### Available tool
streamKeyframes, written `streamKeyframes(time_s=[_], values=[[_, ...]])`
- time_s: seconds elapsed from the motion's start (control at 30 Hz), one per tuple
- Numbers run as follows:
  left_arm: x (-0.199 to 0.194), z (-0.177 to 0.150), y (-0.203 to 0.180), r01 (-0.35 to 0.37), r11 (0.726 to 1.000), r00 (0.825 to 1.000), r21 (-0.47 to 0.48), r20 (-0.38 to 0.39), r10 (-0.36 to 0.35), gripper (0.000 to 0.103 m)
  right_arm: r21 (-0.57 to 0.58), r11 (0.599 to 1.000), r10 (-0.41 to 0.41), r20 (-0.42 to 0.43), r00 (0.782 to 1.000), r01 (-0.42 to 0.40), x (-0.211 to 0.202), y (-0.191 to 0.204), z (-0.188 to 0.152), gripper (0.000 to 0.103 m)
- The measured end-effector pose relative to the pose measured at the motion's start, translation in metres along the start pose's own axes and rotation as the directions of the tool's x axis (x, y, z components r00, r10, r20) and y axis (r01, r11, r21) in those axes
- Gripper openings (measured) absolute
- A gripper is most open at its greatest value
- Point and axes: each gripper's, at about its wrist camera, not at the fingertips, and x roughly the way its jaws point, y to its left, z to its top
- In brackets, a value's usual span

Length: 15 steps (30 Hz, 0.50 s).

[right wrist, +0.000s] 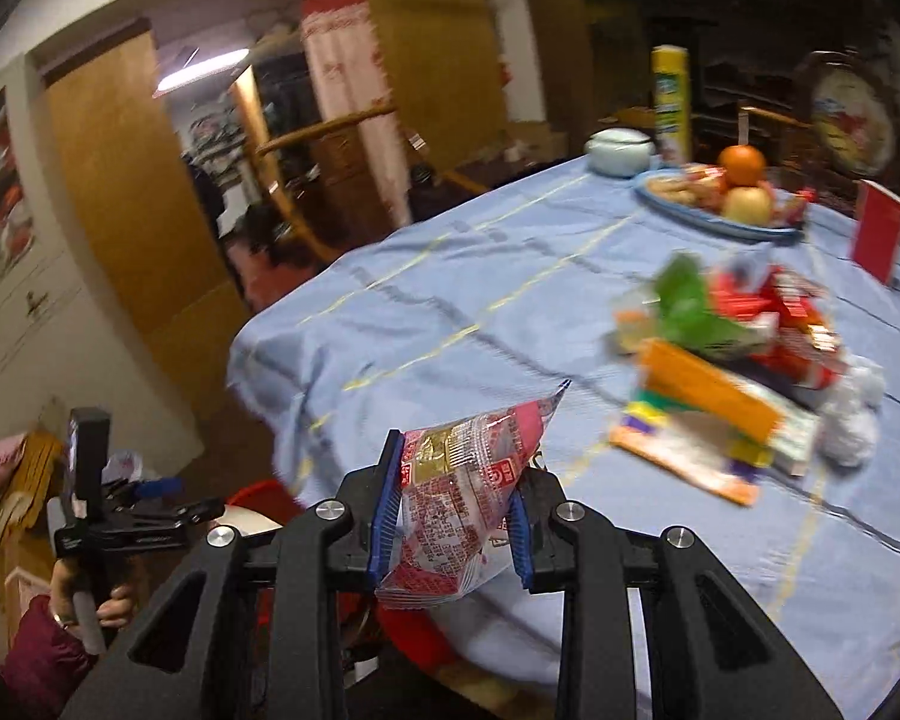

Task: Collect trash
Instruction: 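Carry the cup and wrapper down to the red wastebasket and release both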

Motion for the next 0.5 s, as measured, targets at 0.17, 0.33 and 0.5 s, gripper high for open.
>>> streamKeyframes(time_s=[0.17, 0.33, 0.5], values=[[-0.011, 0.001, 0.021, -0.094, 0.995, 0.995, -0.031, 0.035, 0.095, 0.093, -0.074, 0.99, 0.108, -0.116, 0.987, -0.117, 0.042, 0.051, -0.002, 0.031], [-0.026, 0.001, 0.054, -0.175, 0.98, 0.98, -0.094, 0.078, 0.182, 0.095, -0.162, 0.955, 0.207, -0.23, 0.951, -0.248, 0.079, 0.113, -0.006, 0.031], [-0.038, -0.001, 0.079, -0.237, 0.96, 0.963, -0.148, 0.094, 0.252, 0.095, -0.219, 0.913, 0.261, -0.333, 0.906, -0.344, 0.114, 0.164, -0.017, 0.041]])
